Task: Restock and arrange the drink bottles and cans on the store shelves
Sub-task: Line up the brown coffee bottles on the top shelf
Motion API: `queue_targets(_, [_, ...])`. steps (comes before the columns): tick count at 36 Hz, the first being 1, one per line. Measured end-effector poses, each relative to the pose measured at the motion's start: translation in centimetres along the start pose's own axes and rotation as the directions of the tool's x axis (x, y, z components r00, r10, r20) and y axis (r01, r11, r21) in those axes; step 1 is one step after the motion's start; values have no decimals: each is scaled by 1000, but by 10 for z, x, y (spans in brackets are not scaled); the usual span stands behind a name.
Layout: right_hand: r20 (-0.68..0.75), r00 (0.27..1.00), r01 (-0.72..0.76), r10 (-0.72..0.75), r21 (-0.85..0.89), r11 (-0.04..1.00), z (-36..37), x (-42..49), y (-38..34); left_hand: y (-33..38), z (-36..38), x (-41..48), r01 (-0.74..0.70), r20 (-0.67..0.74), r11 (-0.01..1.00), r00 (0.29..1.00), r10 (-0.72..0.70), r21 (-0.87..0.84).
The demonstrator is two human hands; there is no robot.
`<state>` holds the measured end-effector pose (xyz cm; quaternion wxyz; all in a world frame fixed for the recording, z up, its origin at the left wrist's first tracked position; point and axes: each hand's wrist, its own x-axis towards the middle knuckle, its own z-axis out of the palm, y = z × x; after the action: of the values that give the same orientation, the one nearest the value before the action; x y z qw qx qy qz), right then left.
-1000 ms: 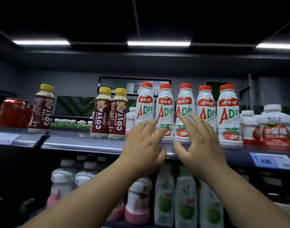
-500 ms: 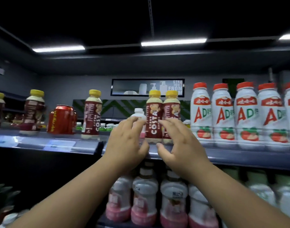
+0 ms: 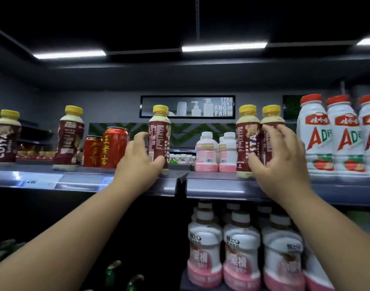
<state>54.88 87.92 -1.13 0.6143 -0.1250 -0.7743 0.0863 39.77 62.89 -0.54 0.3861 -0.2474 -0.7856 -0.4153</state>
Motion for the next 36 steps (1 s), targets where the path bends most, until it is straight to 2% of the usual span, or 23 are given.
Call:
queue_targets(5, [25, 996, -79, 80, -37, 996, 3, 2, 0, -2, 5, 8, -8, 42, 999, 999, 9, -32])
queue_targets(11, [54, 993, -98, 102, -72, 993, 3, 2, -2, 10, 6, 5, -22, 54, 982, 998, 32, -186])
queue_targets(18, [123, 988, -80, 94, -118, 990, -4, 6, -3, 61, 28, 0, -87, 53, 938, 992, 111, -335])
queue_targets(21, [150, 987, -42, 63, -141, 989, -12, 12, 3, 91, 43, 0, -71, 105, 906, 986, 125, -417])
queue_targets(24, [148, 987, -48, 59, -79, 996, -17, 13, 15, 113, 57, -2, -43, 161, 878, 978, 135, -476])
queue_targets(36, [231, 968, -83, 100, -81, 993, -10, 10, 31, 117, 79, -18, -86, 159, 942, 977, 143, -323])
